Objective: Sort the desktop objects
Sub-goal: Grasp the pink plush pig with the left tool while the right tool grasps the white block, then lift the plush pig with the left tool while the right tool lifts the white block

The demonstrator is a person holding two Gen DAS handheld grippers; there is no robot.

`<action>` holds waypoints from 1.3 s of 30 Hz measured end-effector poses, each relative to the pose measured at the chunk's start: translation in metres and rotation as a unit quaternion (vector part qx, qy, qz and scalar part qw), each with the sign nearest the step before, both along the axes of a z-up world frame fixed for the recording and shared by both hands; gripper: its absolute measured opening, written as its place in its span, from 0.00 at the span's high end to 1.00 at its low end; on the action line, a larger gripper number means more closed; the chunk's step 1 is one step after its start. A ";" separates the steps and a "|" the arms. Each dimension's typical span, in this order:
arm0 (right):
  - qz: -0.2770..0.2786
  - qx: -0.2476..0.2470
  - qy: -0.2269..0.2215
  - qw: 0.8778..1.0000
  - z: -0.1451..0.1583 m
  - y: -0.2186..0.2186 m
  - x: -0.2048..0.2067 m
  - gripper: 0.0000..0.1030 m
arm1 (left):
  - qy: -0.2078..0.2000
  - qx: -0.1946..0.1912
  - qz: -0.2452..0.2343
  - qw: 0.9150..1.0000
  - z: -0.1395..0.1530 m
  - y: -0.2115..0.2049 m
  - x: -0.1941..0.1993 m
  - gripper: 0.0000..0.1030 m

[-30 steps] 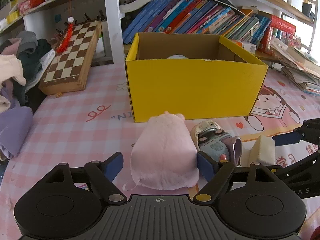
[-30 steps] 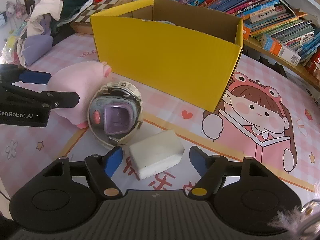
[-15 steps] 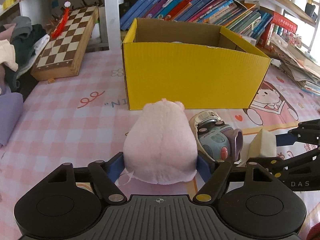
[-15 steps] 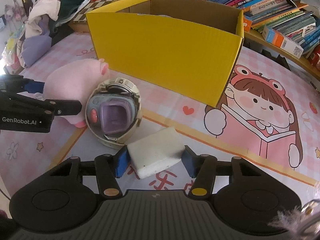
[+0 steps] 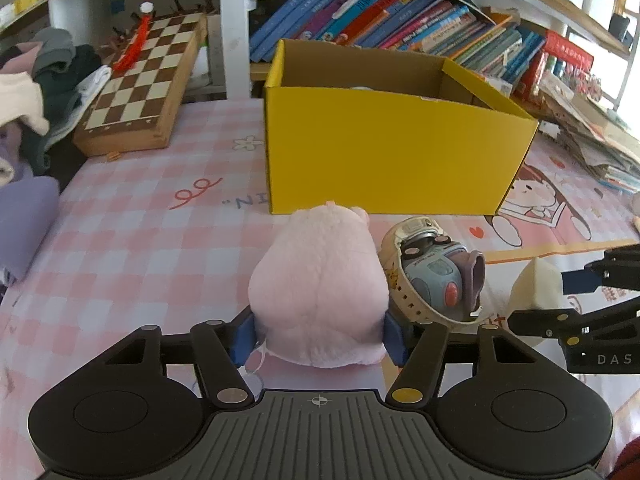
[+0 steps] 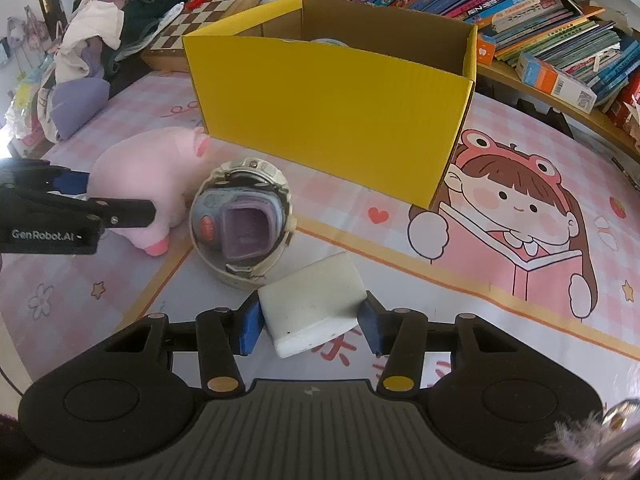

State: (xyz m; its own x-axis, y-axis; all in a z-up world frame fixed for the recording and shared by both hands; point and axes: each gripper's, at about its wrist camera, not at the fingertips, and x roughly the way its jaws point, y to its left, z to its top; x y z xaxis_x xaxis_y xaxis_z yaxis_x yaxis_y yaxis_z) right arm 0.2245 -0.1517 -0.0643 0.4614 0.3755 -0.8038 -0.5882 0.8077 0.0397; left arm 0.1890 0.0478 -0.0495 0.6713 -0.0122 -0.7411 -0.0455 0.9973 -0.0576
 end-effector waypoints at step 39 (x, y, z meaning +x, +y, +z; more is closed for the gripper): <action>-0.037 -0.015 -0.031 0.999 0.032 -0.026 -0.069 0.54 | -0.036 -0.043 -0.042 0.998 0.034 0.004 -0.070 0.41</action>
State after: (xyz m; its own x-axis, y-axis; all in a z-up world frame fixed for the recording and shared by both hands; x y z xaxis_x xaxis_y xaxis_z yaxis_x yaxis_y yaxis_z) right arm 0.1557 -0.1774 -0.0322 0.5352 0.3156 -0.7835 -0.5281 0.8490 -0.0187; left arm 0.1186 0.0520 -0.0158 0.7174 -0.1313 -0.6842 0.0445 0.9887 -0.1430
